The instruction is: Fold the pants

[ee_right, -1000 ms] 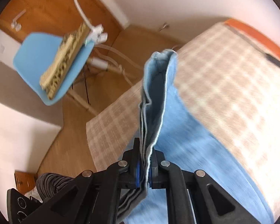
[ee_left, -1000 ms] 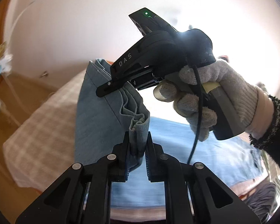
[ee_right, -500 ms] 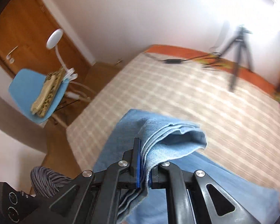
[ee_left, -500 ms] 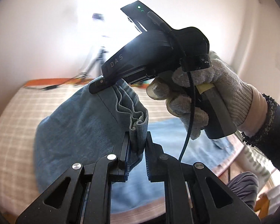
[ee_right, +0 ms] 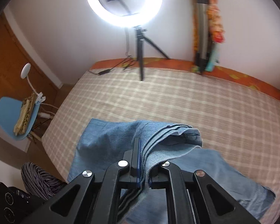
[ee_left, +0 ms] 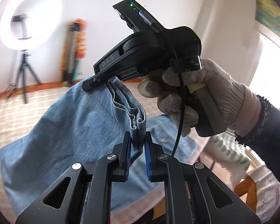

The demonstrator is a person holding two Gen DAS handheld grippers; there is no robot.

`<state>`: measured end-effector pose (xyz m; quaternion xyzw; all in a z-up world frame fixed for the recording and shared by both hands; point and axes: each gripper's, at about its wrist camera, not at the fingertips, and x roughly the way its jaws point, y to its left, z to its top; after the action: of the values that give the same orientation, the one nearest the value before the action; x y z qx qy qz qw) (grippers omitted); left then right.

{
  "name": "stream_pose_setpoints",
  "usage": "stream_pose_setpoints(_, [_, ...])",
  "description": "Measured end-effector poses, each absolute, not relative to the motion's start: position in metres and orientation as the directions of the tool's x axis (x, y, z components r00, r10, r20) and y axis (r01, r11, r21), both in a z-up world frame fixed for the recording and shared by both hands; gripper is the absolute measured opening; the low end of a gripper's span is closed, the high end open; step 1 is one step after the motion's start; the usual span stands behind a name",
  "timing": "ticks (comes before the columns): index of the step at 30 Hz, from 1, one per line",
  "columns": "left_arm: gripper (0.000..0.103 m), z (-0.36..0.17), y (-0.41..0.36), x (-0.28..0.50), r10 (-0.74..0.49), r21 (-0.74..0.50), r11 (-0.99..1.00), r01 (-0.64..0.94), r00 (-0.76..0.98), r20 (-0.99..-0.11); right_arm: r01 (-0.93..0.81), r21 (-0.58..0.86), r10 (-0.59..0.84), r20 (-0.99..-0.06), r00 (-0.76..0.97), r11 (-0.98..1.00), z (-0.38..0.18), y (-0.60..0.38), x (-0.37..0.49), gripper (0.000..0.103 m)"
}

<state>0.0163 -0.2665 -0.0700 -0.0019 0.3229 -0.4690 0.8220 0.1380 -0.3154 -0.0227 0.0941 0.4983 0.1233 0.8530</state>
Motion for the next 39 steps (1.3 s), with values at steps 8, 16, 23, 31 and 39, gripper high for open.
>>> stream_pose_setpoints(8, [0.012, -0.083, -0.346, 0.007, -0.817, -0.333, 0.428, 0.84, 0.203, -0.539, -0.007, 0.269, 0.236, -0.831, 0.503, 0.963, -0.031, -0.412, 0.093, 0.003])
stream_pose_setpoints(16, [0.012, -0.119, -0.418, -0.01, -0.815, -0.393, 0.3, 0.869, 0.02, -0.579, 0.105, 0.279, 0.197, -0.853, 0.484, 0.954, -0.073, -0.496, 0.036, 0.003])
stream_pose_setpoints(23, [0.012, -0.17, -0.441, -0.012, -0.751, -0.444, 0.281, 0.851, -0.093, -0.654, 0.154, 0.428, 0.324, -0.835, 0.445, 0.891, -0.139, -0.531, 0.004, 0.01])
stream_pose_setpoints(31, [0.012, -0.167, -0.441, -0.016, -0.745, -0.467, 0.273, 0.841, -0.122, -0.655, 0.161, 0.662, 0.53, -0.702, 0.476, 0.732, -0.174, -0.559, 0.007, 0.046])
stream_pose_setpoints(39, [0.006, -0.149, -0.429, -0.026, -0.759, -0.438, 0.237, 0.867, -0.116, -0.641, 0.211, 0.742, 0.603, -0.649, 0.464, 0.636, -0.187, -0.574, 0.02, 0.046])
